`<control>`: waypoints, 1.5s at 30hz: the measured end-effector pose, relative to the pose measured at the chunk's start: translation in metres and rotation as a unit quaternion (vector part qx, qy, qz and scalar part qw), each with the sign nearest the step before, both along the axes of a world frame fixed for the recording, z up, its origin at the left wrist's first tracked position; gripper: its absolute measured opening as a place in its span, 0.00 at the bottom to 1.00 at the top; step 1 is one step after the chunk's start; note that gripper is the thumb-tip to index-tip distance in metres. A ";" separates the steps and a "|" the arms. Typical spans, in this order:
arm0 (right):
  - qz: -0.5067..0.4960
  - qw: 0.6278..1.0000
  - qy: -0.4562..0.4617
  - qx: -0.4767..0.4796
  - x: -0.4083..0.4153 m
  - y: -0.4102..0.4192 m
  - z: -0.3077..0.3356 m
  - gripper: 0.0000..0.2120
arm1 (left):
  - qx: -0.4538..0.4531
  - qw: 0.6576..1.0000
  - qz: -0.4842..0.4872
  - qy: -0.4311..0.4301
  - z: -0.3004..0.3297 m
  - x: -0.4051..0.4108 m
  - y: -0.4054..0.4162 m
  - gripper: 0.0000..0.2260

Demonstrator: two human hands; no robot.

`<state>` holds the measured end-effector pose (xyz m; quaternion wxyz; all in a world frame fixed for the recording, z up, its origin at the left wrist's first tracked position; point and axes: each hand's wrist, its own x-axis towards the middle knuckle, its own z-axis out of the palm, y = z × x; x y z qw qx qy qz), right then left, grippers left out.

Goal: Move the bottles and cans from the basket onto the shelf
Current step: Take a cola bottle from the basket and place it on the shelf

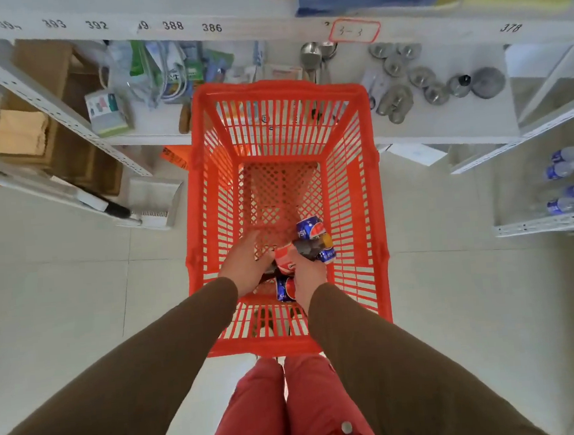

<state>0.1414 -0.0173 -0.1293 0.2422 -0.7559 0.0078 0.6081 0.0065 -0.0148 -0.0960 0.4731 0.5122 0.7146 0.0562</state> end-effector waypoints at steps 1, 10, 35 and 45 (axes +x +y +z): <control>-0.025 1.000 0.000 -0.011 -0.003 0.004 -0.004 0.32 | -0.002 1.000 0.009 -0.003 -0.002 0.000 0.001 0.26; -0.053 0.997 0.015 0.056 -0.006 0.005 -0.005 0.45 | -0.004 1.000 0.023 -0.015 0.002 -0.011 0.013 0.25; -0.188 0.846 -0.071 0.494 0.297 -0.101 0.371 0.21 | 0.285 0.888 -0.331 -0.147 0.315 0.288 0.039 0.21; -0.315 0.787 -0.235 0.476 0.492 -0.367 0.421 0.22 | 0.270 0.776 -0.519 -0.237 0.369 0.550 -0.188 0.20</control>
